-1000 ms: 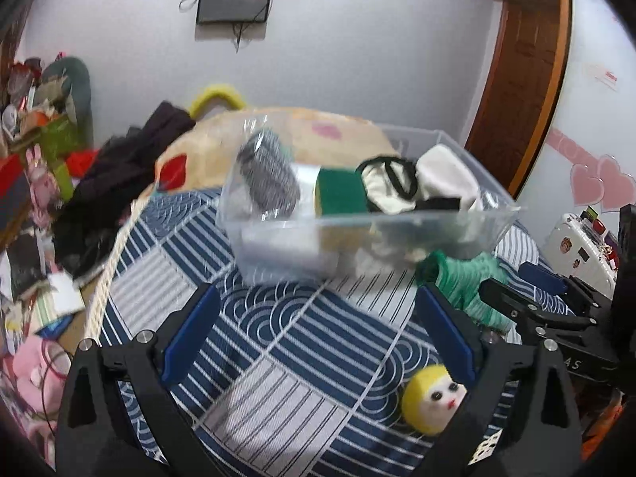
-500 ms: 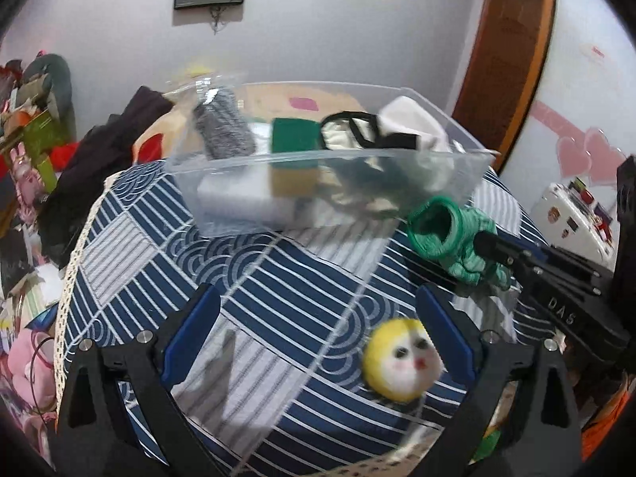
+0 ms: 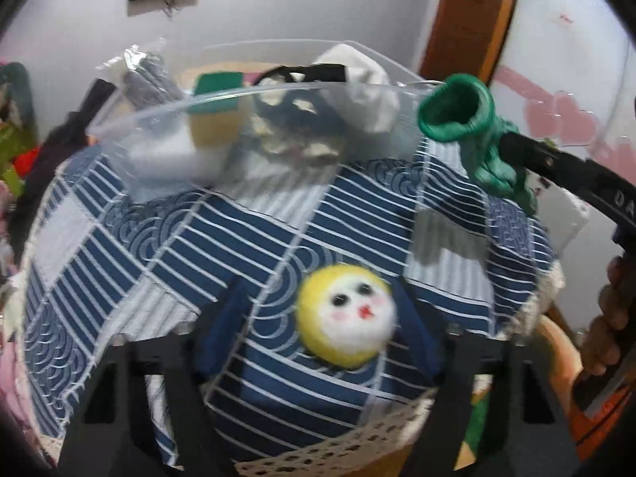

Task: Organize soft objects
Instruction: 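Grasp the green glove with the right tool while the left tool grasps the yellow ball, then drop the yellow ball into the box with the left tool while the right tool drops the glove in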

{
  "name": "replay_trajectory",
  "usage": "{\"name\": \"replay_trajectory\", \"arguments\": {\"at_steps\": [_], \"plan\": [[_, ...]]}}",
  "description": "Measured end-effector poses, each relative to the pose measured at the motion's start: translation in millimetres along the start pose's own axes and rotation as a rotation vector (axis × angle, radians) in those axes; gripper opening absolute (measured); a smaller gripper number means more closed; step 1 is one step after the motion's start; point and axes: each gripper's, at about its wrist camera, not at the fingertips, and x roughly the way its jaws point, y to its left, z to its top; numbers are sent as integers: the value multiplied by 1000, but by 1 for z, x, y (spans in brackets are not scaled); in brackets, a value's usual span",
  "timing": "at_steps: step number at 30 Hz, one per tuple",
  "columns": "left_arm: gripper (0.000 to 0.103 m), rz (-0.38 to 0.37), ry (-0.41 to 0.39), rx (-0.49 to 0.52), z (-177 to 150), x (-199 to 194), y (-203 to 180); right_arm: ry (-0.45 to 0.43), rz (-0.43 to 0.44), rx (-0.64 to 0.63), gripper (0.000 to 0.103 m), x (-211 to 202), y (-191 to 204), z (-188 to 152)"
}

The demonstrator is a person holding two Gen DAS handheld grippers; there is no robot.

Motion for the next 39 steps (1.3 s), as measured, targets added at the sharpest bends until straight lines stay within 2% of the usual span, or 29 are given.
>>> {"name": "replay_trajectory", "arguments": {"at_steps": [1, 3, 10, 19, 25, 28, 33, 39], "plan": [[53, -11, -4, 8, 0, -1, -1, -6, 1, 1, 12, -2, 1, 2], [43, -17, -17, 25, 0, -5, -5, -17, 7, 3, 12, -6, 3, 4], [42, 33, -73, 21, 10, -20, 4, -36, 24, -20, 12, -7, 16, 13], [42, 104, -197, -10, 51, -50, 31, -72, 41, -75, 12, -2, 35, 31], [42, 135, -251, -37, 78, -58, 49, -100, 56, -109, 12, 4, 48, 45], [42, 167, -261, -44, 88, -55, 59, -110, 62, -125, 12, 10, 54, 52], [42, 177, -237, -83, 99, -40, 78, -107, 75, -153, 12, 28, 67, 61], [42, 185, -233, -105, 106, -24, 92, -42, 91, -190, 12, 65, 83, 56]]}}
